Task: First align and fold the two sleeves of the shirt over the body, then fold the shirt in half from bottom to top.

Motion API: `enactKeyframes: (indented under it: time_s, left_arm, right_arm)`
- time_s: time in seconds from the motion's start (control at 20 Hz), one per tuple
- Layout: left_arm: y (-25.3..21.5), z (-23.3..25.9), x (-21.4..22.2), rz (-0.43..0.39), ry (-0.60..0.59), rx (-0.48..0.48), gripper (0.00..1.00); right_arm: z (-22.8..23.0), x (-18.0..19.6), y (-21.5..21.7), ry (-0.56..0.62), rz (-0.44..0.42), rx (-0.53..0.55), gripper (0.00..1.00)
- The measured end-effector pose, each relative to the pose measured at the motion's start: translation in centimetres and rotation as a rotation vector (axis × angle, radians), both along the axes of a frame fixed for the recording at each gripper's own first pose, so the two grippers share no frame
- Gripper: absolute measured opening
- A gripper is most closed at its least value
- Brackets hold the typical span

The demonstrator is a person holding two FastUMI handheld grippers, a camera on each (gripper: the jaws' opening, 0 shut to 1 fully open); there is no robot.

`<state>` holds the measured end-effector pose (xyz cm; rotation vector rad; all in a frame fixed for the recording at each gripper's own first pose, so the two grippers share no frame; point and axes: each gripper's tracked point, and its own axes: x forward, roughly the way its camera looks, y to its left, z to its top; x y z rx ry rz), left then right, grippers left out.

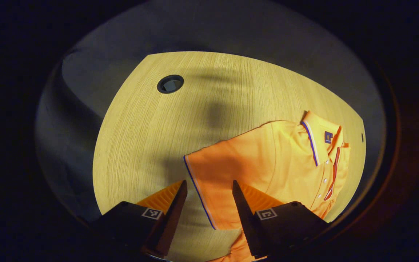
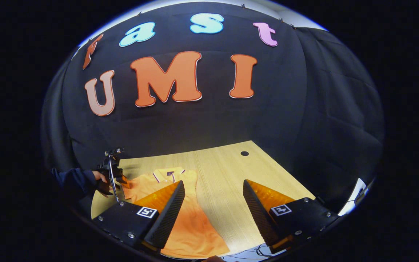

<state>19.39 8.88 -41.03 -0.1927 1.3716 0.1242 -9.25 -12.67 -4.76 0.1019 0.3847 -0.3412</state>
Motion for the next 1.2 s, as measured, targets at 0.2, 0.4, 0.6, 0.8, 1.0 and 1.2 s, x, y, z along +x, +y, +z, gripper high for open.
enactKeyframes:
  time_s: [0.2,0.4,0.6,0.8,1.0,1.2]
  left_arm:
    - [-0.3,-1.1,-0.2,-0.023,0.033,0.014,0.34]
    - [0.3,-0.3,0.4,-0.030,0.002,0.029,0.06]
    - [-0.8,2.3,1.0,-0.070,-0.079,-0.025,0.05]
    - [-3.6,5.6,2.1,-0.157,-0.153,-0.041,0.05]
    - [-7.8,7.1,2.9,-0.226,-0.189,-0.063,0.05]
    - [-12.0,7.8,3.8,-0.292,-0.210,-0.091,0.05]
  right_arm:
    - [-1.1,-0.6,-1.1,0.020,-0.018,0.013,0.98]
    - [-1.6,-0.2,-1.2,0.024,-0.015,0.036,0.98]
    - [-2.2,-0.1,-1.7,0.030,-0.003,0.047,0.98]
    - [-2.3,0.5,-1.8,0.027,0.008,0.056,0.98]
    - [-2.7,0.1,-2.0,0.028,0.010,0.068,0.98]
    - [-3.2,-1.1,-3.3,0.041,-0.017,0.069,0.98]
